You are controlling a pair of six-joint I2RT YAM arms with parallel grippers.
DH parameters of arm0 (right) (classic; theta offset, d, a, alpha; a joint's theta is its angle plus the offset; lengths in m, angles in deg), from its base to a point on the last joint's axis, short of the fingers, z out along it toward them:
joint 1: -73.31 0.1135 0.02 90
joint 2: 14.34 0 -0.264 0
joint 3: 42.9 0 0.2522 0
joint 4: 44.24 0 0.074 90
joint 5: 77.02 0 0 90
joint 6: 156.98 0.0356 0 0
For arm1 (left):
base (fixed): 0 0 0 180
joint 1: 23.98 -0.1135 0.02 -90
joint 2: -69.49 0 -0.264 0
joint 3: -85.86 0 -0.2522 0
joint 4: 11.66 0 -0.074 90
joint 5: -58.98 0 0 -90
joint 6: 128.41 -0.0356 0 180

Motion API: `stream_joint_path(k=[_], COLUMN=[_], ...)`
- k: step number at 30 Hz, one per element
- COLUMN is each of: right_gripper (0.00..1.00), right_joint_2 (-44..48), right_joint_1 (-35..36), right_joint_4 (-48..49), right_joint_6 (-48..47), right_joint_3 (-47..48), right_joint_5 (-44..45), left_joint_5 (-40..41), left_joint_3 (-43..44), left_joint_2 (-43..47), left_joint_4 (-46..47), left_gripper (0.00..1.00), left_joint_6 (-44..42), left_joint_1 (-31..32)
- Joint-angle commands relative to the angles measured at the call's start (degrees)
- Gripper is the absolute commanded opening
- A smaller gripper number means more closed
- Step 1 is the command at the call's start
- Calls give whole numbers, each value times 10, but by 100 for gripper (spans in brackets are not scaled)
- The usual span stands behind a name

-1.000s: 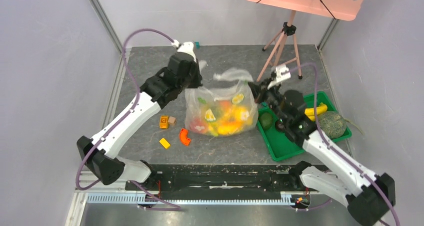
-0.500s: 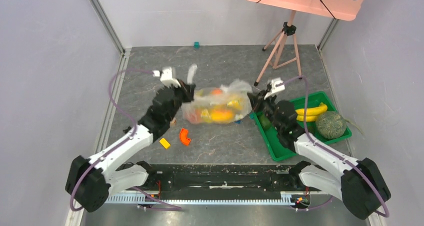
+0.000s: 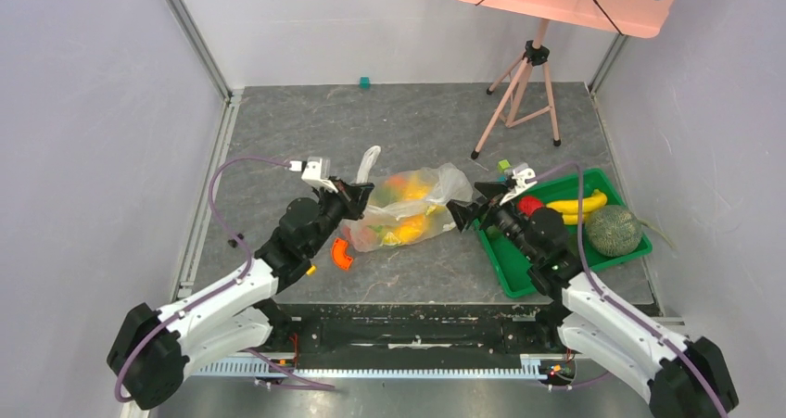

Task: Take the fake fruits out of the plastic bag
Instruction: Adjust the plastic bag at the center of the board.

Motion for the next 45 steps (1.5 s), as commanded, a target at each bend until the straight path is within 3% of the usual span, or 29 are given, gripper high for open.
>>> stream_joint_path(k=[1, 5, 9, 11, 15, 24, 33, 40, 45], right_gripper=[98, 96, 85, 73, 42, 23, 19, 18, 18], right_joint_2=[54, 78, 78, 67, -6, -229, -300, -251, -225], right_joint_1=[3, 3, 3, 3, 6, 73, 185, 205, 211], right_joint_4=[-86, -168, -234, -248, -288, -414, -441, -402, -370], right_joint_6=[-28, -37, -39, -23, -9, -34, -58, -22, -9], right_joint_3=[67, 143, 230, 260, 330, 487, 423, 307, 242], right_joint_5=[-23, -36, -69, -73, -122, -87, -28, 7, -11], left_joint_5=[-7, -19, -42, -68, -117, -157, -115, -54, -58], left_joint_3=[12, 17, 21, 17, -14, -62, -95, -102, -111], left_joint_2=[27, 38, 39, 36, 35, 22, 29, 41, 37], left_joint_4=[2, -17, -40, -36, 16, 83, 111, 91, 99], left_gripper=[2, 2, 2, 2, 2, 2, 2, 2, 2], left_joint_6=[4, -5, -21, -31, -39, -64, -66, -59, -60], left_joint_1=[13, 20, 21, 22, 24, 42, 60, 64, 65])
